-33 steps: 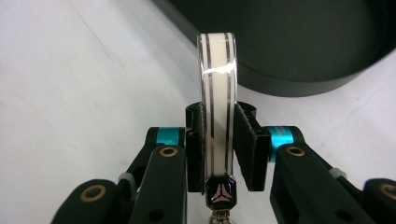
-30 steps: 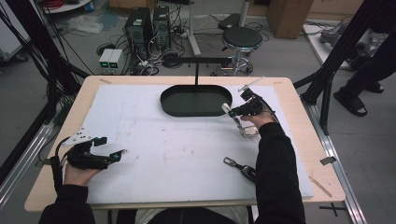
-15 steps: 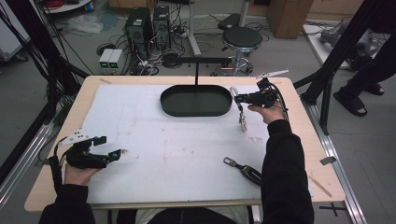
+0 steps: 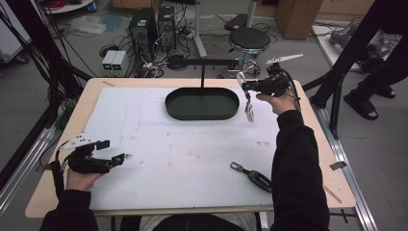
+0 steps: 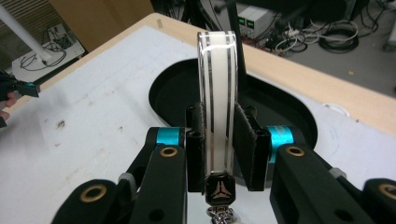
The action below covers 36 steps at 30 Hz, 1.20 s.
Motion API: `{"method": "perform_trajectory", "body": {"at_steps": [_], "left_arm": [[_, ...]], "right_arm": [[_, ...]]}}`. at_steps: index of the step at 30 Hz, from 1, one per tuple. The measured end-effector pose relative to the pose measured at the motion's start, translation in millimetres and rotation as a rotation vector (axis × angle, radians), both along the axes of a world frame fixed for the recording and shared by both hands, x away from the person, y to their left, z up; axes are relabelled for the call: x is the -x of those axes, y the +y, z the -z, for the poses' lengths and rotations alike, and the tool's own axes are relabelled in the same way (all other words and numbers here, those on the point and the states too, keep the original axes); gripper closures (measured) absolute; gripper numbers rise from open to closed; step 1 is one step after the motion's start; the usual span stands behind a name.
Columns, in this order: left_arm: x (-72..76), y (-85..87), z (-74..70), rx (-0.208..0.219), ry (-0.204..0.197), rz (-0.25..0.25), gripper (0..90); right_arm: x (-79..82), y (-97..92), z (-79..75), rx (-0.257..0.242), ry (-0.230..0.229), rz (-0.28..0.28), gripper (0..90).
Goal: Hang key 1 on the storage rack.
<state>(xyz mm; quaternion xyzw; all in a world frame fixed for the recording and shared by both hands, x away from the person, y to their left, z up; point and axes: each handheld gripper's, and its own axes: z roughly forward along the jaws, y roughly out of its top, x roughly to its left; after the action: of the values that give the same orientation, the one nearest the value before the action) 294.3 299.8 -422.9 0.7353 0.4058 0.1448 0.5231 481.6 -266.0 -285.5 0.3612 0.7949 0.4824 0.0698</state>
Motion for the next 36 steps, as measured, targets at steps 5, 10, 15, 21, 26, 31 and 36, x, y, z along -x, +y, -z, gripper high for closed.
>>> {"method": "perform_trajectory", "body": {"at_steps": [5, 10, 15, 21, 26, 31, 36], "left_arm": [[-0.3, 1.1, -0.1, 0.007, -0.001, -0.005, 6.0], [-1.9, -0.1, 1.1, 0.001, 0.002, 0.002, 6.0], [-5.5, -0.1, 3.4, 0.006, 0.008, 0.008, 6.0], [-7.0, 0.4, 4.1, 0.008, 0.009, 0.01, 6.1], [-7.3, -0.6, 4.5, 0.011, 0.01, 0.011, 6.0], [-7.2, -1.3, 4.5, -0.001, 0.011, 0.013, 6.0], [-8.0, -2.1, 4.9, -0.007, 0.011, 0.015, 6.1]], "right_arm": [[0.3, 3.9, -14.8, 0.001, -0.031, -0.008, 75.4], [-5.6, 7.1, -20.4, 0.024, -0.025, -0.009, 75.4], [-11.6, 8.9, -22.2, 0.021, -0.026, -0.008, 75.4], [-21.8, 14.5, -23.0, 0.059, -0.014, 0.002, 75.4], [-30.4, 26.0, -33.1, 0.073, -0.028, -0.004, 75.4], [-38.1, 35.8, -42.1, 0.076, -0.057, -0.016, 75.4], [-47.4, 44.0, -49.4, 0.101, -0.07, -0.009, 75.4]]}}
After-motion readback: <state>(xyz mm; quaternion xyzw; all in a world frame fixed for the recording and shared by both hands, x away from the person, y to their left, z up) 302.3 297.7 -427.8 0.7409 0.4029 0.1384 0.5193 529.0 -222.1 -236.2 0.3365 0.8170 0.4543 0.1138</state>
